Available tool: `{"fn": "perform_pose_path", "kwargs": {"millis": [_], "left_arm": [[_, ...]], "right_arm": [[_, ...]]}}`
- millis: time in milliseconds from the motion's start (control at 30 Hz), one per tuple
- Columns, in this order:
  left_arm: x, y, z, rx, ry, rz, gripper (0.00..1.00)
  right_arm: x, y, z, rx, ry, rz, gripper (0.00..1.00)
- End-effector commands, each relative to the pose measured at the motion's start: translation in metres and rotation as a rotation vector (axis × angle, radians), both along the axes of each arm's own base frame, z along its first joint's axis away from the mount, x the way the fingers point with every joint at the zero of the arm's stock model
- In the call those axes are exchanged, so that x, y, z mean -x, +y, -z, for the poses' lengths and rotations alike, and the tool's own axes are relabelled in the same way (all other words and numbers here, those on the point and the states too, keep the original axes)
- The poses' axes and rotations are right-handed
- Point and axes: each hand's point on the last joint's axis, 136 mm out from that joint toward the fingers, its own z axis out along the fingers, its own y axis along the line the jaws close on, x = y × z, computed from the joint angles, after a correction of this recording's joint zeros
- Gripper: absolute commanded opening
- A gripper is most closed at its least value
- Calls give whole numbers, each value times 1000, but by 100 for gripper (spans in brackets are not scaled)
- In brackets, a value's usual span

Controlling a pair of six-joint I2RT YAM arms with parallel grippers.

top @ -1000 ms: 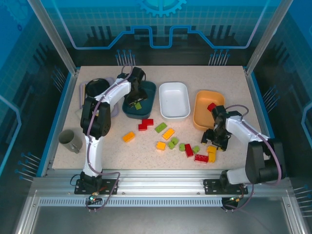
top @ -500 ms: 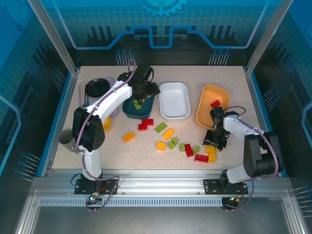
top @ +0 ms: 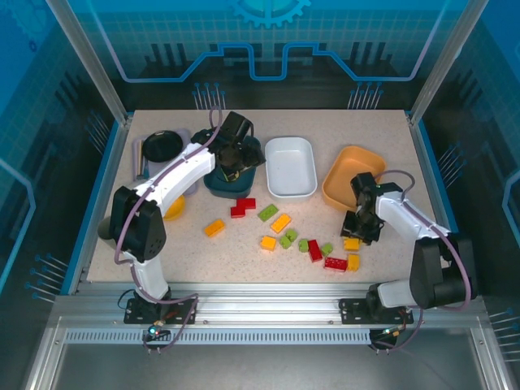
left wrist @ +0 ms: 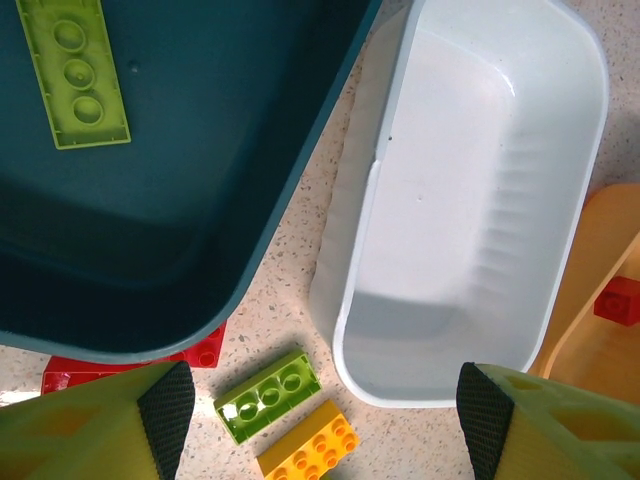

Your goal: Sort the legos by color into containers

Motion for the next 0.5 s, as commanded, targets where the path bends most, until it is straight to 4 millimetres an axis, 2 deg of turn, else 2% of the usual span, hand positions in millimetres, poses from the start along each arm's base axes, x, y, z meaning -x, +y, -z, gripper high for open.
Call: {"fn": "perform_pose_path", "kwargs": {"millis": [0,133,267,367,467], "left_arm": [[7,-4,-9,25,-12,17,74],[13,0,-9,21,-17,17,74],[20,3,-7,15,-8,17,74],[22,6,-6,11,-7,9,74],[25,8,-9,8,-8,10,74]], "right_arm": [[-21,8,-37,11,-114,-47,27],[-53,33,-67,5,-211,-130,26],[-82,52,-64,-26,-227,-143,20],[-109,72,-70,-57,-260,-172,19],[-121,77,-70,-44,-237,-187,20]]}}
